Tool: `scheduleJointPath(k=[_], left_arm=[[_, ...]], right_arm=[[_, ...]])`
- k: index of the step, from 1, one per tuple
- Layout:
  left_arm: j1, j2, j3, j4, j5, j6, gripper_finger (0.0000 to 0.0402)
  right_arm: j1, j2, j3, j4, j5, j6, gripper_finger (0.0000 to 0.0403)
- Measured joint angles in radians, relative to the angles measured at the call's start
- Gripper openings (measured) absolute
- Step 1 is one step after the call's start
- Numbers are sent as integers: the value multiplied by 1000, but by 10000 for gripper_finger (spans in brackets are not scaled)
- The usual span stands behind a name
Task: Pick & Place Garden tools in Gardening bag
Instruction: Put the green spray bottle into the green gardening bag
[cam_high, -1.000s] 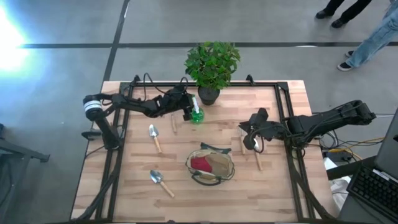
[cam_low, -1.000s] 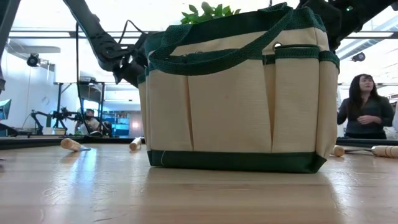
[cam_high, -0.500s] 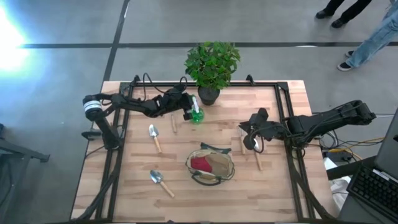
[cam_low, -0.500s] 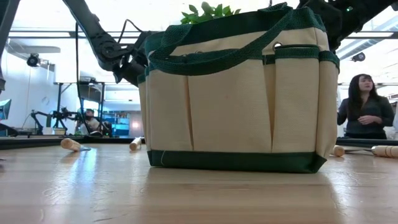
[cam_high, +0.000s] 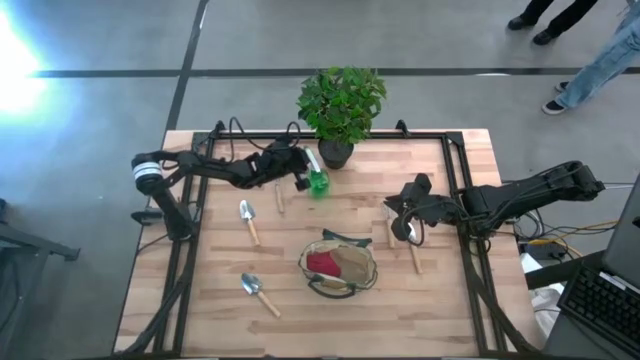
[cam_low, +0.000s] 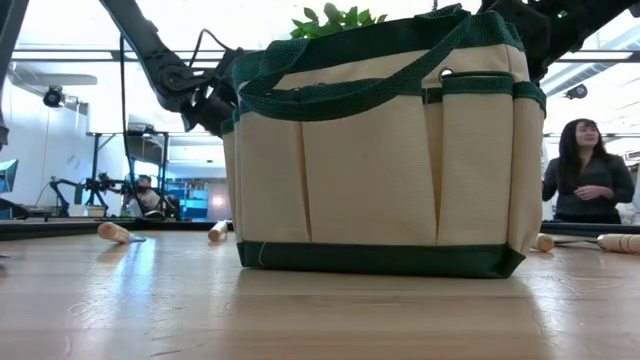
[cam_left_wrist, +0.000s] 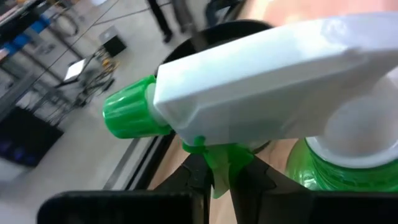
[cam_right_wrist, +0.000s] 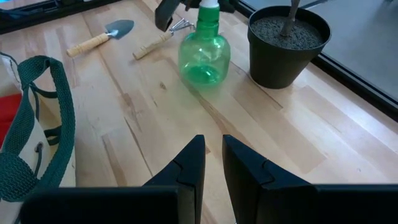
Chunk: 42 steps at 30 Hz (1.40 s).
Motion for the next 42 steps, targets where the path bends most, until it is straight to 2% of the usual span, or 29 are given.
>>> scheduleJointPath(k=[8, 17, 21, 27, 36, 42], left_arm=[[-44, -109, 0, -100, -144, -134, 36], [-180, -260, 0, -159, -251, -263, 36], [-258, -288, 0, -156, -358, -291, 36], [-343, -290, 8, -175, -555, -298, 36], [-367, -267, 112, -302, -580, -368, 36], [-373, -225, 164, -370, -580, -410, 35]], right_arm=[[0, 0, 0, 1, 0, 17, 48], [0, 0, 0, 63, 41, 75, 48], [0, 1, 0, 179, 80, 66, 48], [0, 38, 1, 442, 82, -109, 48], [0, 162, 1, 680, 82, -297, 48], [0, 250, 50, 695, 82, -373, 48]])
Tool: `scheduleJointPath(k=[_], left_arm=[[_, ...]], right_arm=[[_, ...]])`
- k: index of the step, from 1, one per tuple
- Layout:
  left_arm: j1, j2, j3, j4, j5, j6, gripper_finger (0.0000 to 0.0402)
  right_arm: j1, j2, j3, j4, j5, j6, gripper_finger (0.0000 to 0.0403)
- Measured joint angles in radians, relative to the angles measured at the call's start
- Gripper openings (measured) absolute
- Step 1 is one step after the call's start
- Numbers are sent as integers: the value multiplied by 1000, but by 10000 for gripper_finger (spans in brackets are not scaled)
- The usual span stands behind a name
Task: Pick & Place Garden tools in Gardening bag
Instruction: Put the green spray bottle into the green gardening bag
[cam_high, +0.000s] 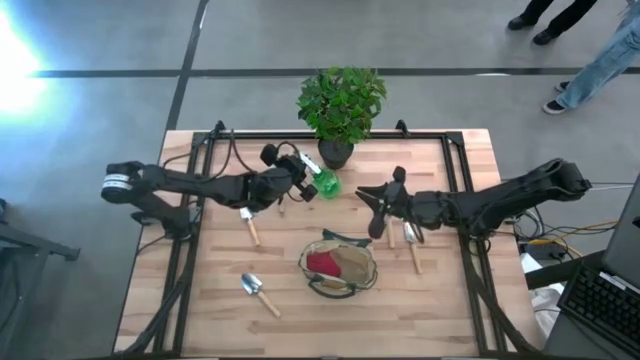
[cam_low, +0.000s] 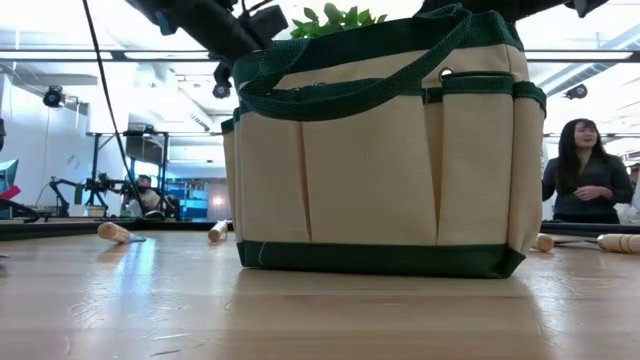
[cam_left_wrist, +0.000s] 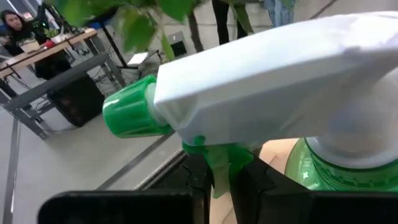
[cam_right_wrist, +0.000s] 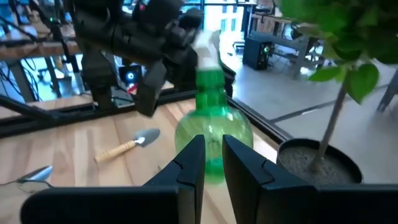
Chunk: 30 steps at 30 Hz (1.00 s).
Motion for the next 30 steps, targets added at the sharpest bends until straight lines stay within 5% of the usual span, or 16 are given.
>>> scheduleJointPath(k=[10, 21, 30], left_arm=[[-34, 19, 26, -85, 0, -76, 35], [-58, 23, 26, -82, 0, -108, 35], [-58, 23, 26, -86, 0, -108, 35]], right_arm=[[0, 94, 118, -38, 75, -57, 54], [0, 174, 206, -37, 85, -43, 145], [0, 290, 331, -39, 132, -96, 173]])
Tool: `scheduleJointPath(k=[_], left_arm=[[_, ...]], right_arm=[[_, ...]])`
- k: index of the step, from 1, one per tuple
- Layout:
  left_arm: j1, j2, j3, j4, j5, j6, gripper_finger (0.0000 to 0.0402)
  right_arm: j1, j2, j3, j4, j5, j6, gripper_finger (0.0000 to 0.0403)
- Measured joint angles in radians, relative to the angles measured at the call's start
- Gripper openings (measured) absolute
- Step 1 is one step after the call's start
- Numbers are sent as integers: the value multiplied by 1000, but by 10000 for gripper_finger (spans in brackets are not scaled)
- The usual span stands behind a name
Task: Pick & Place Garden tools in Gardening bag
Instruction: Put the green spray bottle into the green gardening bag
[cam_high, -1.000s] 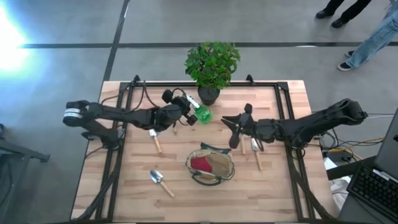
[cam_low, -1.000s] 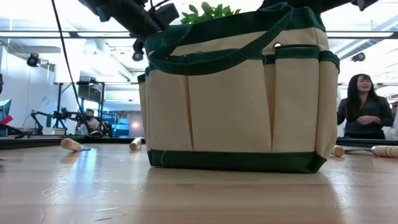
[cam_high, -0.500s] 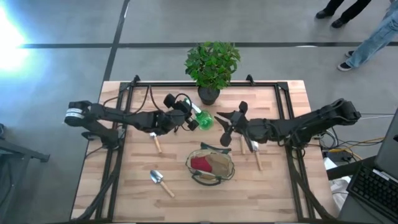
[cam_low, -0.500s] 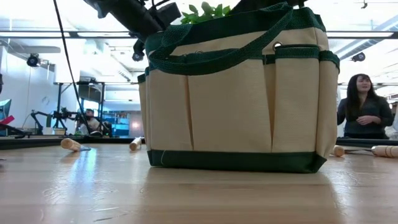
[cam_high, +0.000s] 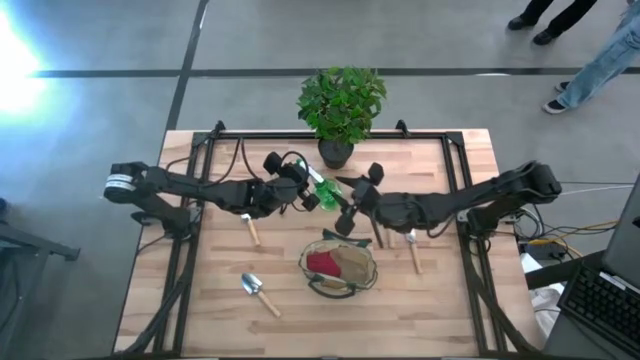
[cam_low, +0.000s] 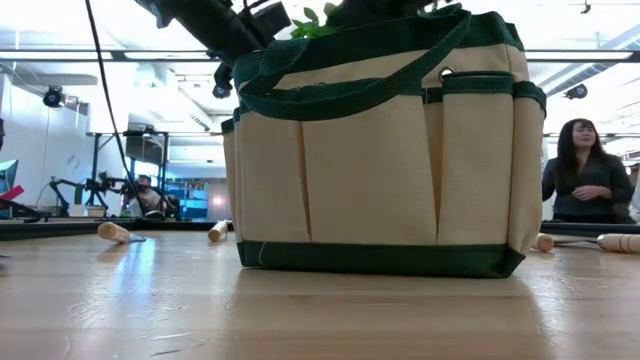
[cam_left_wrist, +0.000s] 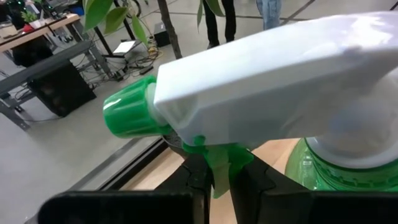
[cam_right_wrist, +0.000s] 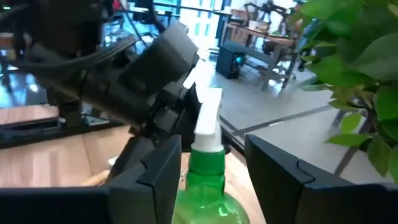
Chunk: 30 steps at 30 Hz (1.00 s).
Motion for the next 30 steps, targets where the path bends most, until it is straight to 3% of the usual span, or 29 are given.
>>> scheduleJointPath(k=[9, 16, 23, 30], left_arm=[[0, 0, -1, -12, 0, 4, 35], [0, 0, -1, -12, 0, 10, 39], [0, 0, -1, -12, 0, 23, 38], [0, 0, -1, -5, 0, 25, 38]], right_arm=[[0, 68, 108, -31, -6, 24, 188], [-14, 122, 179, -169, -6, 94, 207], [-42, 117, 172, -171, -7, 128, 210], [-80, 121, 165, -162, -86, 158, 210]])
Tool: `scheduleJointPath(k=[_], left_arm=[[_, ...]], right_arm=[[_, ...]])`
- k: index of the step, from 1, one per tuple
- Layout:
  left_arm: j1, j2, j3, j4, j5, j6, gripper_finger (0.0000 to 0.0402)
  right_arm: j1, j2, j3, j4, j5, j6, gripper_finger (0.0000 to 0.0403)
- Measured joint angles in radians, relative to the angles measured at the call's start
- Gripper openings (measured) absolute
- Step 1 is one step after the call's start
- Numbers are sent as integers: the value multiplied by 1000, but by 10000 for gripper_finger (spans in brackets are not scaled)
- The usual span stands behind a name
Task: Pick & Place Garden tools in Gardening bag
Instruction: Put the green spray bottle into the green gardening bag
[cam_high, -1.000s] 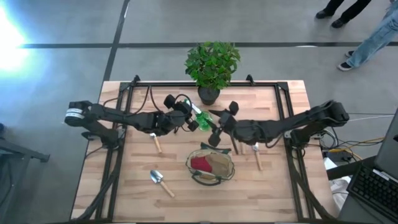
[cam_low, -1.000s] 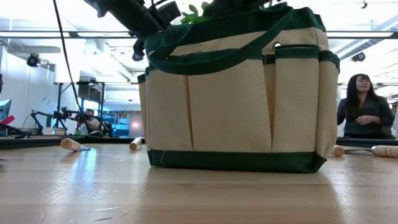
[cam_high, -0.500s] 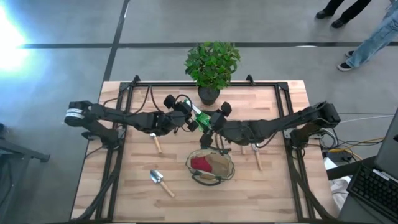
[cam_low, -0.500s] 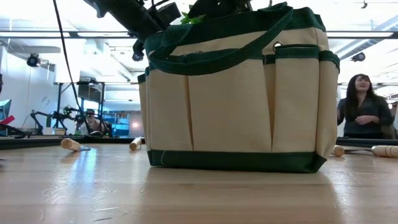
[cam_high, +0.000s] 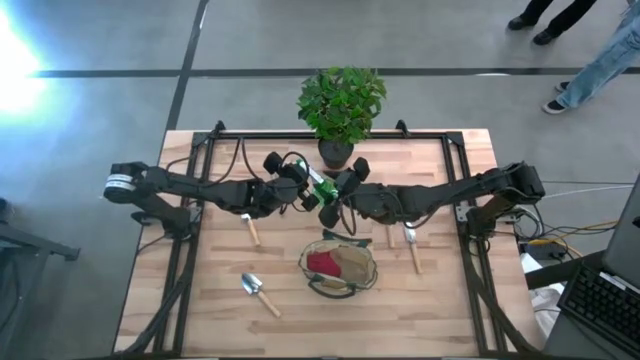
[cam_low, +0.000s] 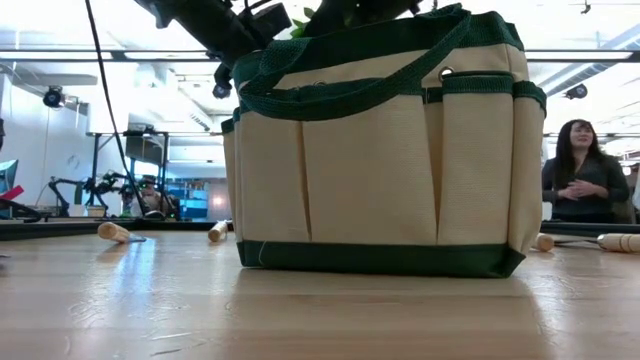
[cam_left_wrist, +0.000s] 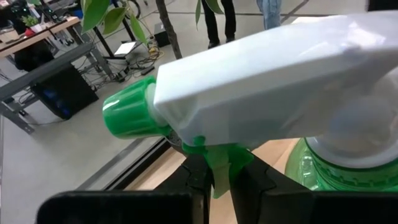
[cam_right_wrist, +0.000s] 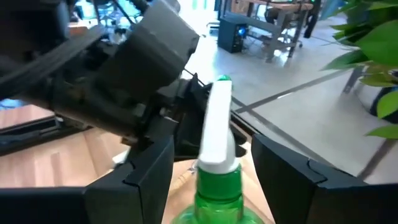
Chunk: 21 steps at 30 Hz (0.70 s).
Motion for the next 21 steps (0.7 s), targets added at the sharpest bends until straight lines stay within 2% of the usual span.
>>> scheduleJointPath(k=[11, 16, 21], left_arm=[[0, 0, 0, 7, 0, 9, 37], [0, -1, 0, 6, 0, 23, 38], [1, -2, 0, 2, -5, 74, 38]], right_arm=[[-18, 17, 3, 21, -28, -11, 173], [-27, 17, 4, 19, -46, -15, 132], [-49, 16, 7, 14, -124, -6, 80]])
